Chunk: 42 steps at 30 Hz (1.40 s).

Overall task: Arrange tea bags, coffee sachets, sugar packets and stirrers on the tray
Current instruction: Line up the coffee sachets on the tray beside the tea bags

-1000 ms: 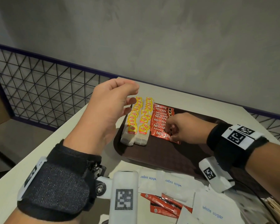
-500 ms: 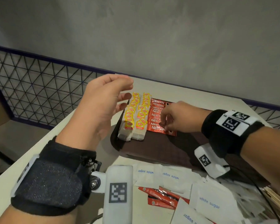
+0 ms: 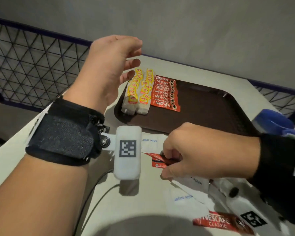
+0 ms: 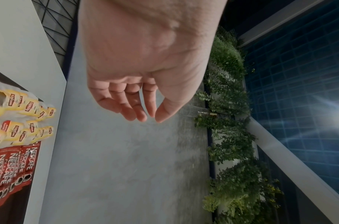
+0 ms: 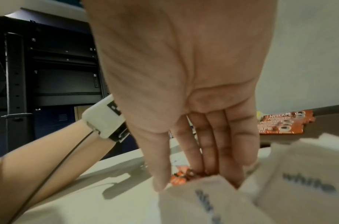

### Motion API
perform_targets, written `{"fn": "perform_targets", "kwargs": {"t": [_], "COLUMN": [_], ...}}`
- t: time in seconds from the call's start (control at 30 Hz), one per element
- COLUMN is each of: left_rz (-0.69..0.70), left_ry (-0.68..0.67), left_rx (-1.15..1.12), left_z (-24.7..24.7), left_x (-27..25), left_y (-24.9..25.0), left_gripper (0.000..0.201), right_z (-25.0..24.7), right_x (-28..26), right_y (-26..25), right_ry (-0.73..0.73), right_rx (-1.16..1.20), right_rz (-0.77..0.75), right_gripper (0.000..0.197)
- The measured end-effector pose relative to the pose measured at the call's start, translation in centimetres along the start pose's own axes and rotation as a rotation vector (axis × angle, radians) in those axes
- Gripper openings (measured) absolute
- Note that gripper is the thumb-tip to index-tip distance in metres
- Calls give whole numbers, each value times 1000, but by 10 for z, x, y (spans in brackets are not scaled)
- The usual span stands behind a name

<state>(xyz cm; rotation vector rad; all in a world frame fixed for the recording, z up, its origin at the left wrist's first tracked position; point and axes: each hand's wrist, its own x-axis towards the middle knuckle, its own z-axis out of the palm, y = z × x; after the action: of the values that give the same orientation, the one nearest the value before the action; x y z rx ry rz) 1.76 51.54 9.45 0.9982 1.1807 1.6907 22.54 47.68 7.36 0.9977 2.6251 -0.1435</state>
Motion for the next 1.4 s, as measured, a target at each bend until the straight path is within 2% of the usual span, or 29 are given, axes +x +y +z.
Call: {"fn": "perform_targets", "kwargs": {"t": [0.2,0.37,0.57,0.67,0.73,0.8,0.9,1.0,1.07,1.13,1.2,1.27,1.4], "left_rz": [7,3,5,3,0,1,-37,-88,-93,-58,-39,-65,-152], "left_ry": [-9,-33,-62,-77,-92,-121,-238,-435,-543,-570,-542,-495,-409], "left_rx": [-1,5,15,32,52,86,151,223,256,301,305,267,101], "left_z": [0,2,3,4,6,10,19,32,40,46,49,51,55], "left_x": [-4,-5,-5,-6,-7,-9,-15,-25,-34,-40,-41,-39,-38], "left_y": [2,0,0,0,-1,-1,-3,-8,-15,-22,-27,-33,-38], "left_gripper": [5,6,6,4,4,5,18,37,41,26,4,14,9], "right_z": [6,2,8,-1,-5,-8,-7,-4,1,7,13,17,22], "right_x": [0,1,-2,-11,-17,-19,-19,-21,-25,-27,-27,-26,-27], "right_y": [-13,-21,-23,-12,3,16,32,42,44,43,43,45,49], "right_ry": [-6,44,94,173,195,226,443,658,728,764,790,812,845], "right_rx": [-47,-176,-196,39,396,706,1103,1428,1496,1477,1450,1445,1507], "right_rz": [57,16,-60,-5,38,51,71,95,58,36,53,65,53], "right_gripper": [24,38,23,18,8,11,15,12,17,21,22,22,34]}}
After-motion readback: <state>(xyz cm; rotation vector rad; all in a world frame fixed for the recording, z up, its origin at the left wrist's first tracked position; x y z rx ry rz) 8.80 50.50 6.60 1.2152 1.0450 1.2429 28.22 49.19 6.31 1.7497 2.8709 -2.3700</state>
